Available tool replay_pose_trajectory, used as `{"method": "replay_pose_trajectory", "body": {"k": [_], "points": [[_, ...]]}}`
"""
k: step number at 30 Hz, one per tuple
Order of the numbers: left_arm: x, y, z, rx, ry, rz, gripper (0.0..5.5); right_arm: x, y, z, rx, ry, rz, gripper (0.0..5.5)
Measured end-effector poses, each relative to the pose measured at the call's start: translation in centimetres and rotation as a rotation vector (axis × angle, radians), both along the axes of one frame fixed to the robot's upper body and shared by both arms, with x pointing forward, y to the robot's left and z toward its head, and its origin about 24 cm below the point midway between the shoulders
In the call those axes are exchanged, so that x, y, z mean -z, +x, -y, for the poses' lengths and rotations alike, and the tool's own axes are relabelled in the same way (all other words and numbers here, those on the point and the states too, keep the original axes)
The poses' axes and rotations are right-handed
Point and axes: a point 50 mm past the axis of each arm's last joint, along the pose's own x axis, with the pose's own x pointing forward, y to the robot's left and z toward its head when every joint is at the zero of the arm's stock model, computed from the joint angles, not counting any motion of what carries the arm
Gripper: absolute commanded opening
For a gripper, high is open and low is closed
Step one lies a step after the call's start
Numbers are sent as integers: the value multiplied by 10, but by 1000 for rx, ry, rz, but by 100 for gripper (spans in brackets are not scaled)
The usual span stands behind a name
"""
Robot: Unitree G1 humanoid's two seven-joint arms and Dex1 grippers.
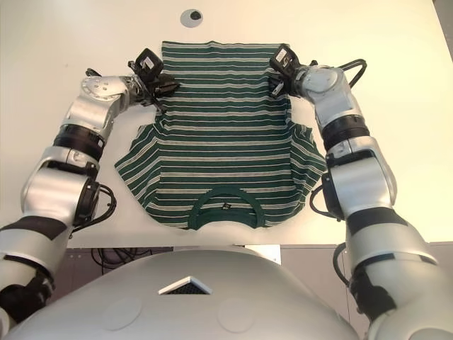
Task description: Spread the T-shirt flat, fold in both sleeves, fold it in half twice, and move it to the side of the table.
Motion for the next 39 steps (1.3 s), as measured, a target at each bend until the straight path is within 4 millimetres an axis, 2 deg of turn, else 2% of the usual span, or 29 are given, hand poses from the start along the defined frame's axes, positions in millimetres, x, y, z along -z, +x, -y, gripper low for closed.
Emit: {"method": "replay_pose_trajectory", "body": {"k": [1,4,6,9,12,14,16,17,18,20,24,26,27,30,33,39], "points": [[-3,5,-4,-59,13,27,100,0,2,-2,50,0,37,113],[-1,8,-10,-162,-10,38,100,-5,7,12,215,18,144,113],[-1,8,-14,-196,-30,52,100,-16,12,19,320,127,220,113],[-10,11,-24,-258,-123,88,100,-40,21,21,356,313,323,113],[-48,20,-37,-276,-291,228,100,-66,24,19,289,466,412,113],[-65,15,-51,-283,-363,285,100,-73,18,21,254,531,442,113],[-56,-8,-70,-334,-396,262,100,-69,2,26,249,565,438,113],[-49,-22,-75,-356,-415,244,100,-66,-5,28,256,582,428,113],[-37,-44,-82,-403,-440,205,100,-62,-15,32,272,592,409,113],[-31,-70,-88,-456,-477,176,100,-57,-28,35,286,593,393,113],[-35,-117,-92,-544,-560,133,100,-46,-63,39,306,599,346,113],[-42,-151,-88,-579,-591,104,100,-43,-93,40,324,605,325,113],[-43,-157,-87,-593,-597,95,100,-44,-99,41,331,607,329,113],[-43,-207,-83,-772,-628,40,100,-43,-146,50,443,557,349,113],[-37,-226,-80,-881,-654,19,100,-19,-170,55,549,497,279,113],[-14,-240,-65,-1044,-800,-158,100,-15,-174,54,545,453,297,113]]}}
